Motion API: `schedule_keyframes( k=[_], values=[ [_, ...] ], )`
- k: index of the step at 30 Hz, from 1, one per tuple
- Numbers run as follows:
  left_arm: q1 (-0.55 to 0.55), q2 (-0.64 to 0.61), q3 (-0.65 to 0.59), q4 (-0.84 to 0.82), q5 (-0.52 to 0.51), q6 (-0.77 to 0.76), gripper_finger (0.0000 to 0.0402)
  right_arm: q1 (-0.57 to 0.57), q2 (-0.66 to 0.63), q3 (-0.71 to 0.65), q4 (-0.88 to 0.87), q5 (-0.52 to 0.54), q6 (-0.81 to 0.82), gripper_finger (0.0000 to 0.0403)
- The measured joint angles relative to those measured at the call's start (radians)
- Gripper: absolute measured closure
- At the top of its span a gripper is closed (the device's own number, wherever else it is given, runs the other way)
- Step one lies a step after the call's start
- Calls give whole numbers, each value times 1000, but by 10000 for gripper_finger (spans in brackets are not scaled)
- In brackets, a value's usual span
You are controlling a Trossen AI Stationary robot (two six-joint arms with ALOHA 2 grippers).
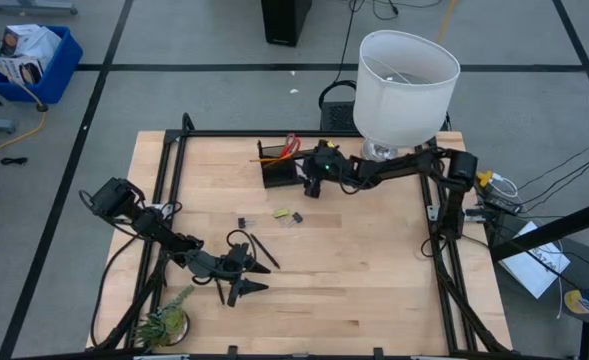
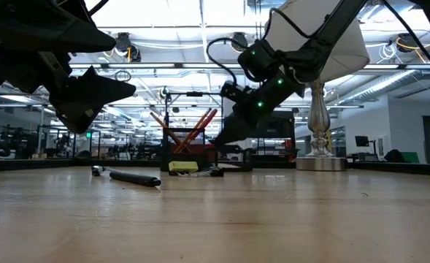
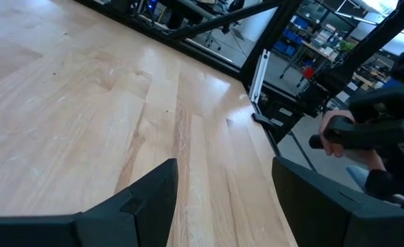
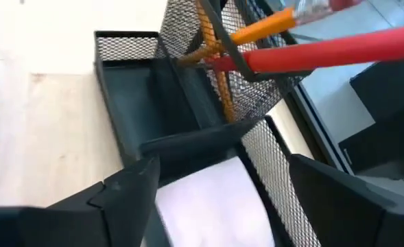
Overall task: Pick and place office supplies into organizer
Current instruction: Put the black binder clip into the black desk organizer
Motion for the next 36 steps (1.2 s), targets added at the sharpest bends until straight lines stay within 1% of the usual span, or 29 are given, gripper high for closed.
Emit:
schedule_keyframes(
  k=[6,10,14,15,18,21,25,29,32,34,36],
  values=[
    [0,0,0,-7,0,-2,158,66,-51,0,-66,4,31,88],
    [0,0,0,-11,0,-1,158,147,-80,0,-115,6,29,91],
    [0,0,0,-20,-1,-3,158,229,-83,0,-178,2,16,93],
    [0,0,0,-23,-1,-4,158,245,-83,0,-203,-12,11,93],
    [0,0,0,-27,-1,-12,158,272,-82,-1,-265,-129,-2,94],
    [0,0,0,-28,-1,-18,158,277,-82,-1,-278,-251,-11,94],
    [0,0,0,-28,-1,-19,158,264,-82,-1,-286,-311,-14,94],
    [2,0,-1,-2,-9,-15,158,242,-82,-1,-289,-335,-53,94],
    [3,0,-1,102,-11,52,158,224,-82,-1,-290,-341,-76,94],
    [3,0,-4,156,9,102,158,210,-82,-1,-291,-351,-90,94],
    [3,-13,-31,195,23,148,158,195,-82,-1,-292,-374,-90,94]
  ],
)
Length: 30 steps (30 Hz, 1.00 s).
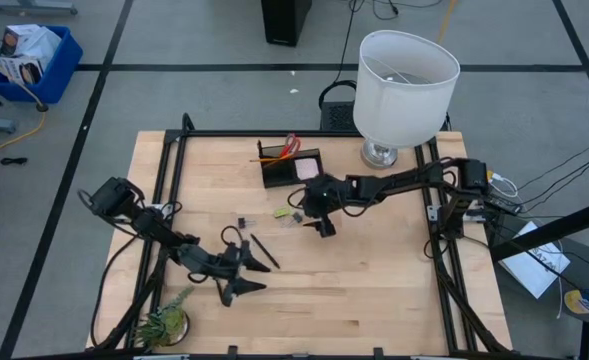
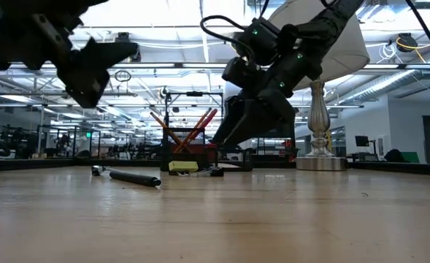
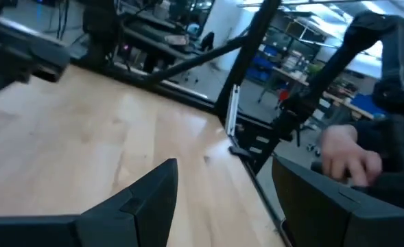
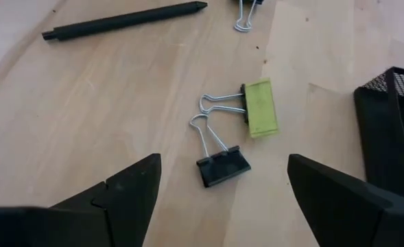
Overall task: Pick and place office supplies into organizer
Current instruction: Put the black binder clip into the black desk organizer
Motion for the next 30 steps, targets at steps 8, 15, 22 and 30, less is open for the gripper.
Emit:
schedule_keyframes(
  k=[8,15,22,30],
  values=[
    [34,-231,-202,20,-155,19,158,-22,0,0,-5,-26,-44,94],
    [48,-426,-293,16,-157,92,158,-22,59,1,77,-70,-70,94],
    [51,-515,-331,13,-168,149,158,-58,61,0,98,-78,-99,104],
    [52,-518,-336,6,-168,149,158,-73,110,0,160,-125,-100,134]
  ],
)
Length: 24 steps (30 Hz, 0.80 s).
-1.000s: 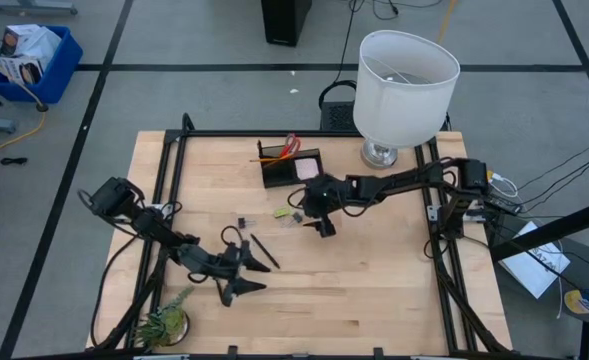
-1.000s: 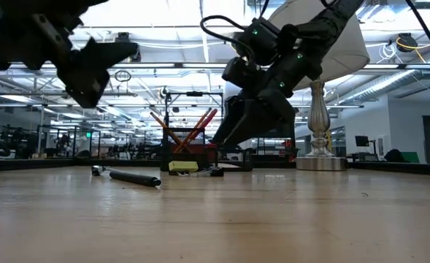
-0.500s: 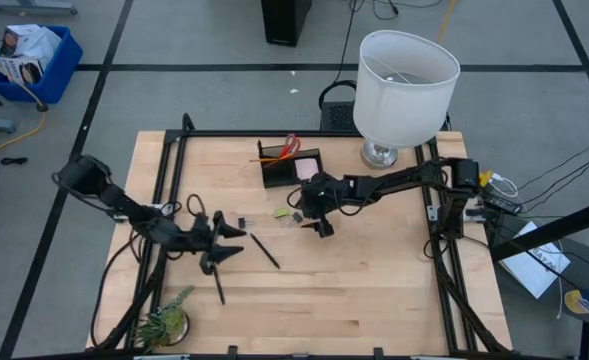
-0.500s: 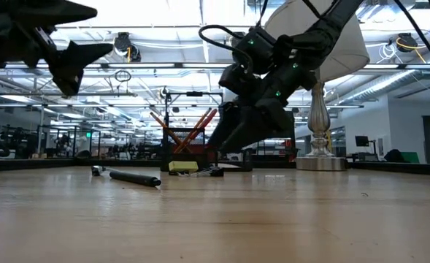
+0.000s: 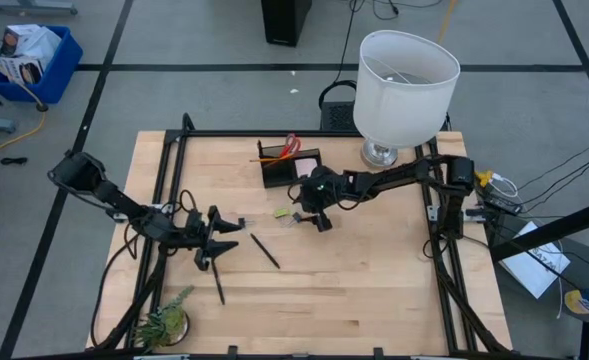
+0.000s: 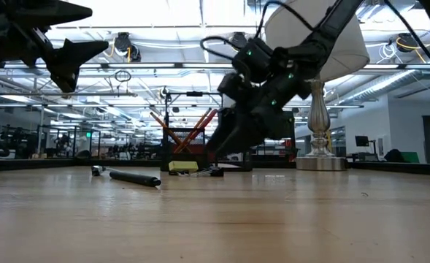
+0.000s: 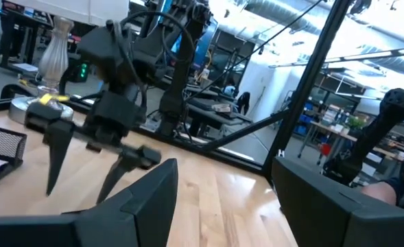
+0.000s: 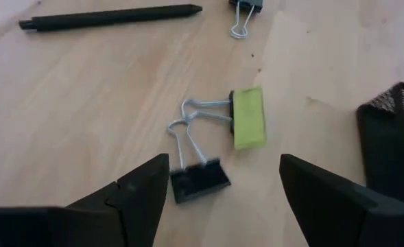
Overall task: Pick and place office supplies into organizer
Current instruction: Put the black binder clip into the black desk organizer
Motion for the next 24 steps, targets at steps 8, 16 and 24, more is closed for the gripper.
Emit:
schedule_keyframes(
  k=[8,16,24],
  values=[
    [0,0,0,-2,11,-11,158,7,78,22,25,-9,-18,140],
    [0,0,0,-5,11,-34,158,3,92,20,-16,-15,-8,147],
    [0,0,0,-4,12,-59,158,-24,101,14,-28,-5,21,180]
  ],
)
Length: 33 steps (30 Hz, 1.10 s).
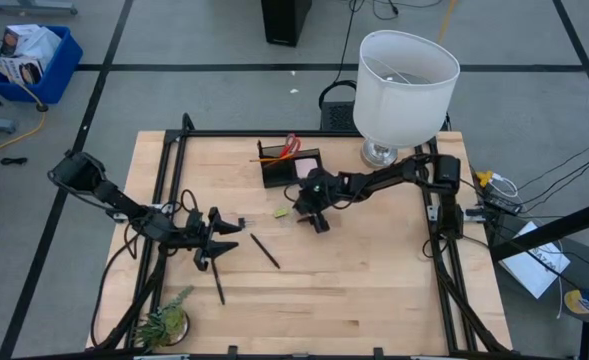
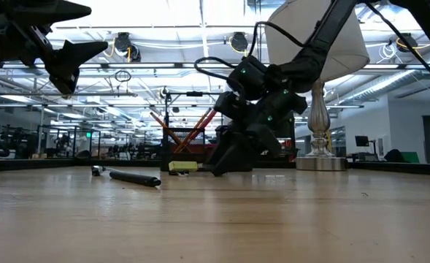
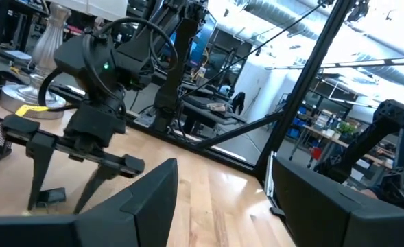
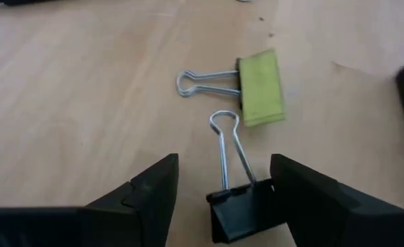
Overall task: Pick and place office supplies into organizer
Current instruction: Put the black binder clip into the black desk organizer
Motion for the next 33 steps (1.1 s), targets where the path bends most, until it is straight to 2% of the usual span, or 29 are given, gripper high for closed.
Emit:
schedule_keyframes(
  k=[7,14,21,26,31,33],
  values=[
    [0,0,0,0,1,-5,158,67,-1,-39,46,4,140,217],
    [0,0,0,0,1,-16,158,157,0,-72,153,68,207,278],
    [0,0,0,0,1,-23,158,216,4,-74,197,41,267,319],
    [0,0,0,0,2,-28,158,240,-47,-78,169,78,181,313],
    [0,0,0,-6,1,-38,158,232,-123,-74,190,228,309,280],
    [0,0,0,-6,9,-19,158,234,-143,-74,165,251,348,271]
  ],
)
